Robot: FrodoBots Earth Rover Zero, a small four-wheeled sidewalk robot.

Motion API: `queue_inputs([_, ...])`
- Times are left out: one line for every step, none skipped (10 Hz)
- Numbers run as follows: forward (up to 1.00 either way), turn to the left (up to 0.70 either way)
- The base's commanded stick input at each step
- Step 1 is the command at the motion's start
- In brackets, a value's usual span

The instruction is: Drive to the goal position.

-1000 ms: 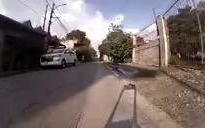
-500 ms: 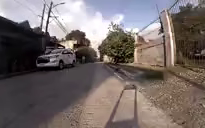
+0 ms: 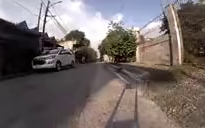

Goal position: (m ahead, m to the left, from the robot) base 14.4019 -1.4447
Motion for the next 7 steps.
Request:
queue_inputs([1.00,0.00])
queue_inputs([1.00,0.00])
queue_inputs([1.00,0.00])
queue_inputs([1.00,0.00])
queue_inputs([1.00,0.00])
queue_inputs([1.00,0.00])
queue_inputs([1.00,0.00])
